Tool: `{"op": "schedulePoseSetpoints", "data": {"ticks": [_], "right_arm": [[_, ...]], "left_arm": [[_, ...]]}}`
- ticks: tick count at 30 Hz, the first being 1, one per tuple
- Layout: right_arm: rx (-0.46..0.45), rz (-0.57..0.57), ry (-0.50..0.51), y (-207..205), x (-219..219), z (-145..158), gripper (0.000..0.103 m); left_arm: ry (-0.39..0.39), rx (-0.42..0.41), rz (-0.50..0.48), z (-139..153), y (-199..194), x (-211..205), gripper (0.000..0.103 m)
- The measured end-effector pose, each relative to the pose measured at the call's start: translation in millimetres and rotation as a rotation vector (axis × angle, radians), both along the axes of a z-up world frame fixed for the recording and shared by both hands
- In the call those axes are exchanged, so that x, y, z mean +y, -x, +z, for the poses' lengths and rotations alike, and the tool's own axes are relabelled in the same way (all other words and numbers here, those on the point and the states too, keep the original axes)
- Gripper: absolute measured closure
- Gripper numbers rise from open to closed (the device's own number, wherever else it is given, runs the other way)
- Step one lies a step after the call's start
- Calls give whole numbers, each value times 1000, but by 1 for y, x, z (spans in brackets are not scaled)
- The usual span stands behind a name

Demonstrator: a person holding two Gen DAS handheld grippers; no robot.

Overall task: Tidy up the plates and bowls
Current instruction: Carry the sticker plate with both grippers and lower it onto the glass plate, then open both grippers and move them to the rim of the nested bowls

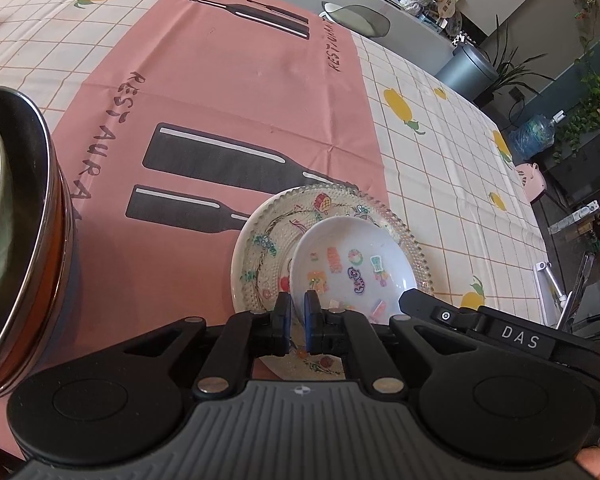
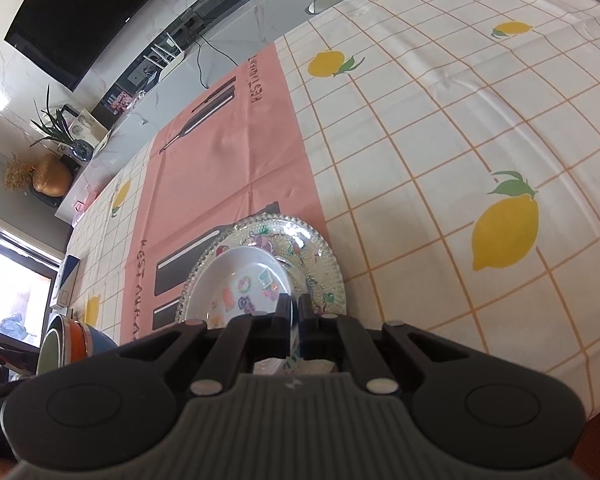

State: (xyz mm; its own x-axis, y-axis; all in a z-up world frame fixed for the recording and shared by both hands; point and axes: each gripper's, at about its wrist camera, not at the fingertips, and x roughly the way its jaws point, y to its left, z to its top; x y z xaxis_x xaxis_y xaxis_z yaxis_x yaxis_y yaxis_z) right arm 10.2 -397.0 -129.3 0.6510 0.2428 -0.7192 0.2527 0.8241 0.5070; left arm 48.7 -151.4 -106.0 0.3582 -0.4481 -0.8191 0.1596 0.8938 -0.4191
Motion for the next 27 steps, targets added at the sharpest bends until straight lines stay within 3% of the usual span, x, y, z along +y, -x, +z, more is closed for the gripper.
{"op": "schedulePoseSetpoints", "data": {"ticks": [7, 11, 17, 20, 22, 27], "right_arm": [[-12, 28, 68, -2, 7, 1, 102], [-19, 40, 102, -1, 11, 3, 99], [-30, 38, 127, 2, 11, 8, 95], [-45, 39, 141, 4, 12, 14, 86], [-59, 43, 151, 7, 13, 19, 74], [-105, 61, 195, 12, 22, 38, 65]], "left_arm": [[-12, -7, 0, 1, 0, -2, 95], [-21, -23, 8, 3, 1, -1, 81], [-43, -51, 19, 9, 3, -1, 71], [-56, -69, 14, 15, 6, -1, 69], [-59, -80, 5, 21, 8, -1, 69], [-62, -114, -23, 44, 17, 5, 69]]}}
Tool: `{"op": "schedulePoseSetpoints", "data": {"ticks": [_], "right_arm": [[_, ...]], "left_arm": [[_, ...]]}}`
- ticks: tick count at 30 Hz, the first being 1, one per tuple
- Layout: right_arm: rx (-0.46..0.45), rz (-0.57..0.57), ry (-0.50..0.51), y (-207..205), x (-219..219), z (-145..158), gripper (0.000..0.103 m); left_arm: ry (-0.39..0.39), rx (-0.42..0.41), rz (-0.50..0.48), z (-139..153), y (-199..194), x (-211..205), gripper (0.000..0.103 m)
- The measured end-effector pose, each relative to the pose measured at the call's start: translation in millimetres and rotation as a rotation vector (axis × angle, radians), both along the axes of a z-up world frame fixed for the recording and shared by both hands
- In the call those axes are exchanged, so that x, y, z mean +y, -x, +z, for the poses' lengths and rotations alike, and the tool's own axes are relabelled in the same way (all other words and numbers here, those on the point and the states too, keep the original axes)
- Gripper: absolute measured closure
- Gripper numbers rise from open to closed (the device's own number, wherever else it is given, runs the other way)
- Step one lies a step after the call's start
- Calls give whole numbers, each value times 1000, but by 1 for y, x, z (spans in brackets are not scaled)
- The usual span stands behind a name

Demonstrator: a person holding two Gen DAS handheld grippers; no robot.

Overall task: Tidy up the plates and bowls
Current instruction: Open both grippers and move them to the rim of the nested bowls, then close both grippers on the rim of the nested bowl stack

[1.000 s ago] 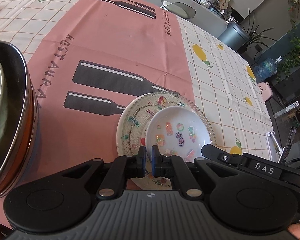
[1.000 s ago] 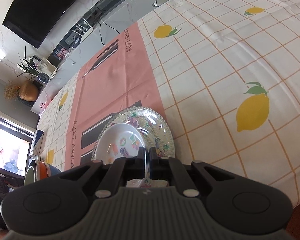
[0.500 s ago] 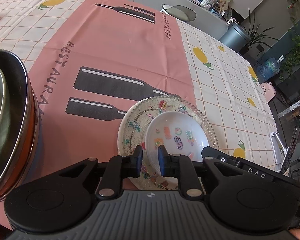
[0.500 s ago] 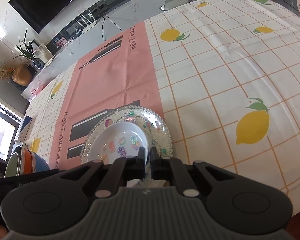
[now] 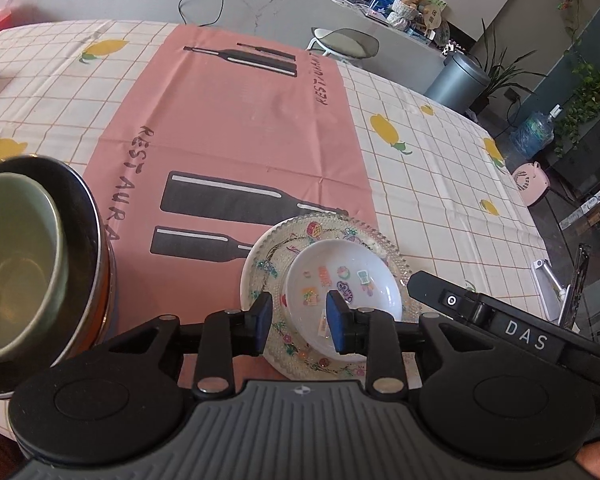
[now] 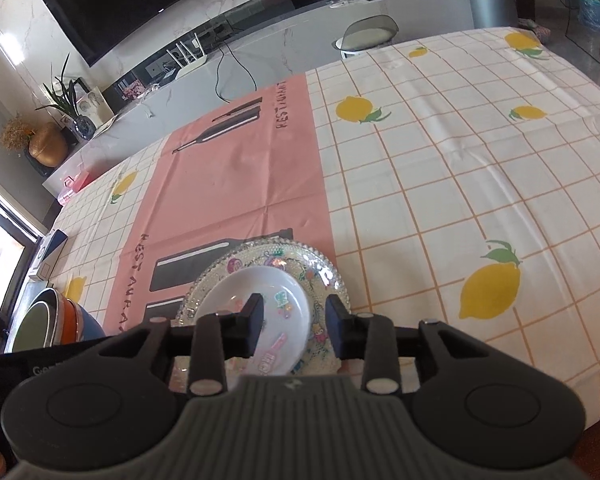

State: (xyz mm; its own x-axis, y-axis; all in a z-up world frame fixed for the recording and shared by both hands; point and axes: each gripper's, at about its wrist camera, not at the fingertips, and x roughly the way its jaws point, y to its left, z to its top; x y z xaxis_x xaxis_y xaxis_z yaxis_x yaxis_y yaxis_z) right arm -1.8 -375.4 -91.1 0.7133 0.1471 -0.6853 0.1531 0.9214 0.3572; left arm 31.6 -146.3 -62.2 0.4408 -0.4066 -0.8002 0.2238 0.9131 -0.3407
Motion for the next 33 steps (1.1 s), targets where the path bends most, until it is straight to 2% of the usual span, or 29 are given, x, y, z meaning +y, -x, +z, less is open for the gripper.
{"op": "schedulePoseSetpoints", "data": {"ticks": [2, 6, 11, 14, 19, 21, 25, 33], "right_arm": [[-20, 7, 7, 3, 4, 9, 63], [-55, 21, 2, 4, 15, 27, 59], [-89, 83, 18, 0, 46, 51, 43], [-91, 128, -4, -4, 64, 60, 37], [-83, 203, -16, -12, 98, 67, 29], [-75, 234, -16, -15, 112, 68, 24], [-37, 295, -20, -22, 139, 61, 19], [128, 337, -47, -43, 175, 26, 19]], "left_arm": [[-13, -34, -10, 14, 6, 4, 67], [-28, -116, 3, 42, 16, 22, 56], [-35, -237, 81, 78, 22, 63, 42], [-66, -264, 130, 91, 23, 88, 40], [-88, -254, 233, 96, 24, 135, 36], [-100, -229, 251, 93, 23, 151, 30], [-88, -170, 273, 79, 23, 174, 25], [-11, -69, 291, 45, 23, 197, 25]]}}
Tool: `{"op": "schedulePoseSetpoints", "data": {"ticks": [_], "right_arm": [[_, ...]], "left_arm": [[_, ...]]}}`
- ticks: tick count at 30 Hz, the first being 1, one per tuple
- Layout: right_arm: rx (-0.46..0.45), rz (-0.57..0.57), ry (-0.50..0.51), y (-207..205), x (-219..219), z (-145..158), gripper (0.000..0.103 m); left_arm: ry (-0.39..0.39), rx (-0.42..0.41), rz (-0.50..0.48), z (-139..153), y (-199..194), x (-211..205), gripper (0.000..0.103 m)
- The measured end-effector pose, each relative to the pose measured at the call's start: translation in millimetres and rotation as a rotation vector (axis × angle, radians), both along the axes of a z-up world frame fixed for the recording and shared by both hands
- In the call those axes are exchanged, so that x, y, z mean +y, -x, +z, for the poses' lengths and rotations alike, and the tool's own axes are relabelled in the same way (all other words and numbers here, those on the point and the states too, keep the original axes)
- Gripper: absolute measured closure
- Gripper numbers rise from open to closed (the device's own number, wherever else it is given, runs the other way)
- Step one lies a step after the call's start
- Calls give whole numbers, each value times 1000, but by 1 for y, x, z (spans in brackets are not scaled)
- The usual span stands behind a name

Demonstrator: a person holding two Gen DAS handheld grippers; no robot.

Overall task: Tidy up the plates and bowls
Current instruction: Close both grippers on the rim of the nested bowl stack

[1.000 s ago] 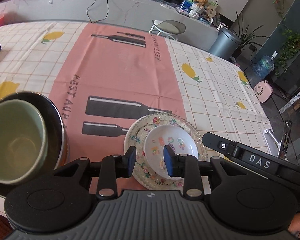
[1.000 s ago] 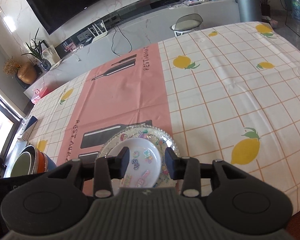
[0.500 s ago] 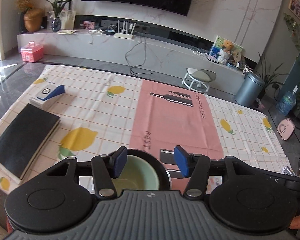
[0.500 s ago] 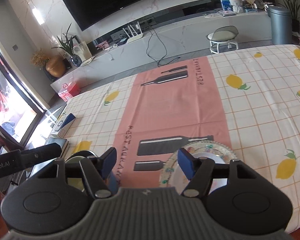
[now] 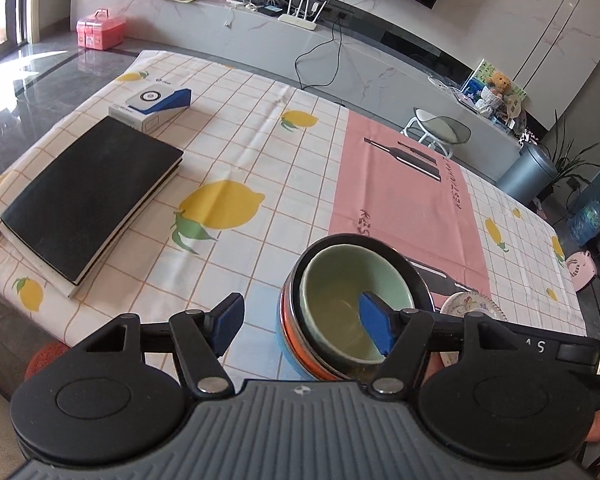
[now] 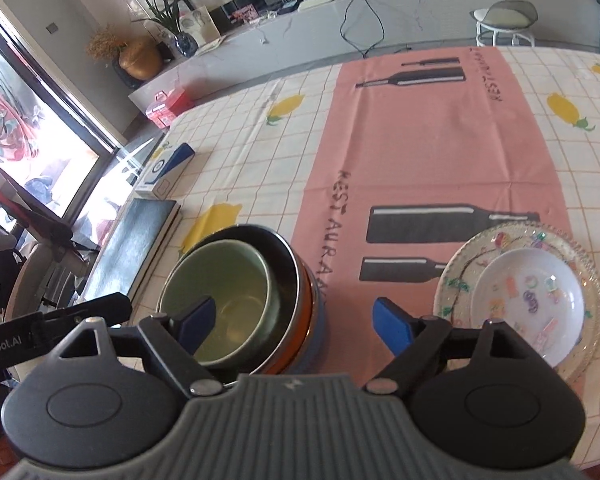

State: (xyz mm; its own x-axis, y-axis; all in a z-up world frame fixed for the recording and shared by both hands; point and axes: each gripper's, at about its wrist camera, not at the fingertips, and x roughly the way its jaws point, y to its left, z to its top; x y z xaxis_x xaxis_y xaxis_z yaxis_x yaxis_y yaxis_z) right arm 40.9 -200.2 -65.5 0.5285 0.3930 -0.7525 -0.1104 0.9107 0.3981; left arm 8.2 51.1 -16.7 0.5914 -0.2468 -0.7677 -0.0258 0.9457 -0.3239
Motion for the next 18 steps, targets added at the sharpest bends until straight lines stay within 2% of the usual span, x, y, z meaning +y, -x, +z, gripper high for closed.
{"op": "schedulePoseSetpoints", "data": {"ticks": [3, 11, 18], "right_arm": [[46, 0, -6, -5, 8, -12, 19], [115, 12, -3, -18, 26, -30, 20], [156, -2, -13, -28, 30, -41, 30]], "left_arm": [[47, 33, 8, -12, -3, 7, 25], [108, 91, 8, -36, -13, 12, 25], [129, 120, 4, -50, -23, 12, 25]]}}
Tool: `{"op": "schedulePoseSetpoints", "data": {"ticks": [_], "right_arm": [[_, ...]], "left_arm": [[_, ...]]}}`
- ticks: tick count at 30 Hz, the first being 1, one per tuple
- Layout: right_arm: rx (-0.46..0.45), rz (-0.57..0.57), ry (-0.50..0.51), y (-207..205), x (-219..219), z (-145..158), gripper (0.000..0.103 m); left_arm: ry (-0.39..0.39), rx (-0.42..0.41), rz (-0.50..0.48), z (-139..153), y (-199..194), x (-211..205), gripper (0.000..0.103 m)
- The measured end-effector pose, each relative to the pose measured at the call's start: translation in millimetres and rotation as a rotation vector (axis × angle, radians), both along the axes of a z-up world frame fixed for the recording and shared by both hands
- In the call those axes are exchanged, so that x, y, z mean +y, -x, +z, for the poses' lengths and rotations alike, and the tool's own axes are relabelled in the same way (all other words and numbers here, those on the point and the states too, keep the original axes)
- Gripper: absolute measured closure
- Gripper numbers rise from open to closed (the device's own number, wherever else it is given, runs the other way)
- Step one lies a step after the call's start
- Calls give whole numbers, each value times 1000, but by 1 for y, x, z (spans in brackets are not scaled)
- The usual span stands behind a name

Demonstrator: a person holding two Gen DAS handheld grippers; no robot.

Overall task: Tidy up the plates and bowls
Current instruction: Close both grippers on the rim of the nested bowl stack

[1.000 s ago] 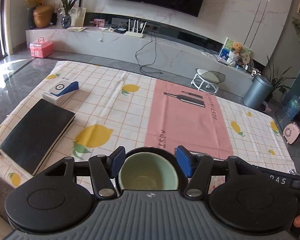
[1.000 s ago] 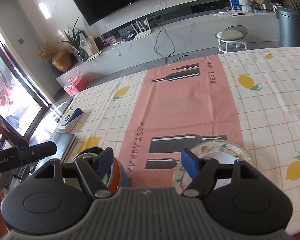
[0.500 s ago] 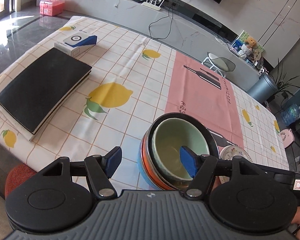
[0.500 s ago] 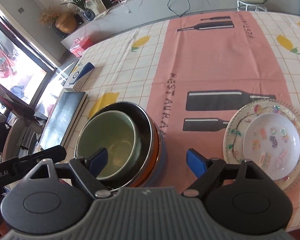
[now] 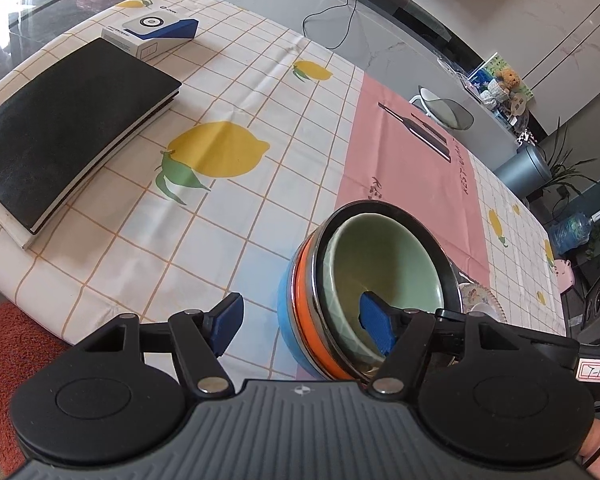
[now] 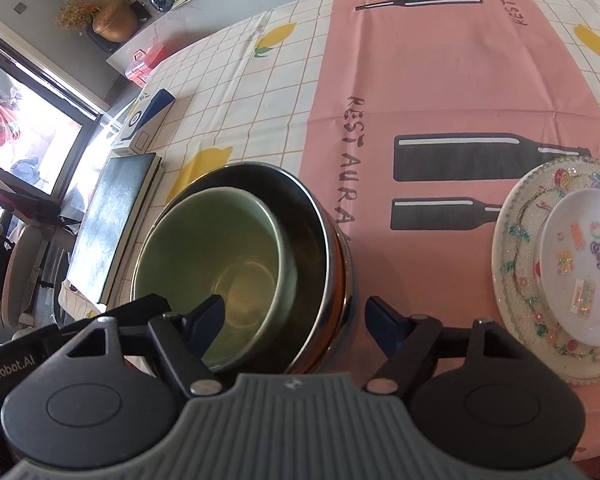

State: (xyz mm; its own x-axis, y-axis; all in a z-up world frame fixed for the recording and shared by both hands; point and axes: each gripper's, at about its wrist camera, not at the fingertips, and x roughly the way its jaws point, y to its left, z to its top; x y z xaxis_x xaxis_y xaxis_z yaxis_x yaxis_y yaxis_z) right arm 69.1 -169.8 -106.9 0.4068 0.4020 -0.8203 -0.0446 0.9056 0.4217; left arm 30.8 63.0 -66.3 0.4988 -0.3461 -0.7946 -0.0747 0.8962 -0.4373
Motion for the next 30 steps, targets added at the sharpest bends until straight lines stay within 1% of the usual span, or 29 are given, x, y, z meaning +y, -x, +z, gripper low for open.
{"op": "schedulePoseSetpoints", "data": {"ticks": [5, 12, 16, 18, 22, 24, 27, 30], "right_arm": [[32, -22, -6, -5, 0, -10, 41], [41, -37, -56, -10, -7, -16, 42], [48, -41, -75, -12, -8, -18, 42], [54, -42, -86, -13, -10, -19, 42], [66, -52, -101, -14, -13, -20, 42], [64, -63, -99, -14, -15, -19, 42], [57, -78, -93, -14, -20, -18, 43], [67, -85, -119, -16, -24, -19, 46]], "left_arm": [[14, 14, -6, -6, -7, -1, 25], [20, 45, -10, -17, -14, -4, 26], [27, 63, 1, -25, -17, -3, 29], [43, 70, 10, -29, -18, -1, 30], [62, 76, 11, -34, -20, -1, 35], [69, 75, 6, -35, -20, -3, 41], [92, 71, 6, -36, -21, -5, 47], [108, 70, 6, -38, -22, -8, 47]]}}
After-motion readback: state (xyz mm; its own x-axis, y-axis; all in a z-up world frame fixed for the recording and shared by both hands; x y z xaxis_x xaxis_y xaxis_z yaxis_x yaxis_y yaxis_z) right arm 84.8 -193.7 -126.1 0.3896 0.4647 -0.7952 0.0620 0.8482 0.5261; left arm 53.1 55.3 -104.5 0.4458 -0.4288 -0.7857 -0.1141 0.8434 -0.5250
